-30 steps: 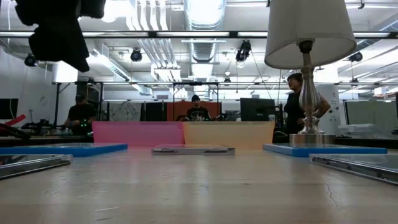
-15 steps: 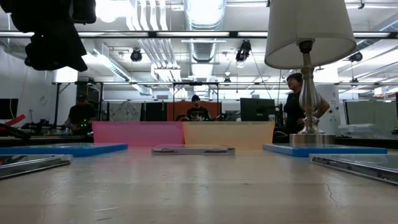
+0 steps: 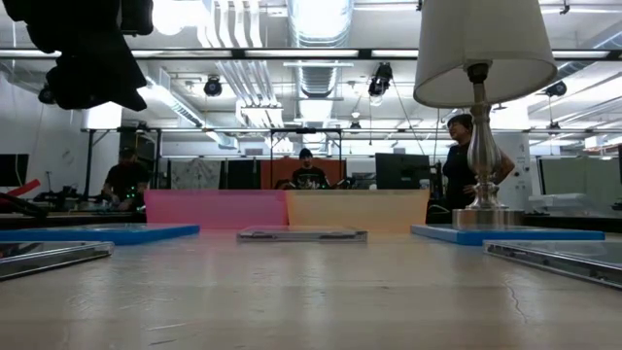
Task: Pick & place jewel cases by type
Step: Put the bottom blue CD case into the orange bin
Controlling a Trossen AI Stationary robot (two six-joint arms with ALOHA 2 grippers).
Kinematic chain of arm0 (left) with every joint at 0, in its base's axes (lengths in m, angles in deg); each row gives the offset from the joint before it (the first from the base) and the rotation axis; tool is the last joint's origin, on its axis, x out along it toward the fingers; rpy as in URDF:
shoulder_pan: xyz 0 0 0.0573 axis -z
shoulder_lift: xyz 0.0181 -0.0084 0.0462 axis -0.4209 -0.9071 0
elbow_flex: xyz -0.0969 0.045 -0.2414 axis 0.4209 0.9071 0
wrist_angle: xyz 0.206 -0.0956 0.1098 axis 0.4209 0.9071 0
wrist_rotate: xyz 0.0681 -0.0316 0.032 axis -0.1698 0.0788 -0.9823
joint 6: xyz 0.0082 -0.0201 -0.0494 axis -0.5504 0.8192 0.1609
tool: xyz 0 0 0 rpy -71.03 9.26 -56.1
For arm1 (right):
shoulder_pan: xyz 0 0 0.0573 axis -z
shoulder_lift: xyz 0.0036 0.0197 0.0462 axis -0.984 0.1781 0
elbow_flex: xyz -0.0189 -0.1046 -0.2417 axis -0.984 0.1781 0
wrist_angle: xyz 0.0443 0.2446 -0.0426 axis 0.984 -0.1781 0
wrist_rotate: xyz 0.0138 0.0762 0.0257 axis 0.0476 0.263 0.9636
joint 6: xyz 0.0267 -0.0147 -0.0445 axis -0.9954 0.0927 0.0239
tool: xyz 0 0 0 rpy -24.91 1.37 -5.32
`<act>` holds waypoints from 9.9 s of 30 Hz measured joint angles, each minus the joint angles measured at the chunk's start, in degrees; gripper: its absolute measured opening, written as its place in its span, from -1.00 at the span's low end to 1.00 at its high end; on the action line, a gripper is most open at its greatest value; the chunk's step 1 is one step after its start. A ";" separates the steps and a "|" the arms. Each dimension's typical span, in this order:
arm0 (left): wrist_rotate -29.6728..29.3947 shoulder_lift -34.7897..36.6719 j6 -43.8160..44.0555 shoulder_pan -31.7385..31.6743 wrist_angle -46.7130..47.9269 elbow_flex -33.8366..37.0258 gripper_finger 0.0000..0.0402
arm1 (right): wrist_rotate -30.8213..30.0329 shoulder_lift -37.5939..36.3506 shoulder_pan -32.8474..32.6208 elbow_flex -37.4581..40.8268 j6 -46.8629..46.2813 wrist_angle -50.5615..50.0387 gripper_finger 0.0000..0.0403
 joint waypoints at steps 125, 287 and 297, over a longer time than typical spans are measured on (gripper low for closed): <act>-1.77 -0.02 0.55 -1.64 -10.95 4.28 -0.37 | -42.00 12.06 21.23 -1.25 -97.31 -31.37 -0.86; 10.03 37.18 -26.68 -1.66 0.29 12.33 -0.37 | -63.69 26.49 26.53 5.92 -149.89 -52.57 -0.86; 9.27 36.98 -25.64 -1.65 0.34 12.51 -0.37 | -66.65 24.26 26.56 6.03 -111.31 -52.26 -0.86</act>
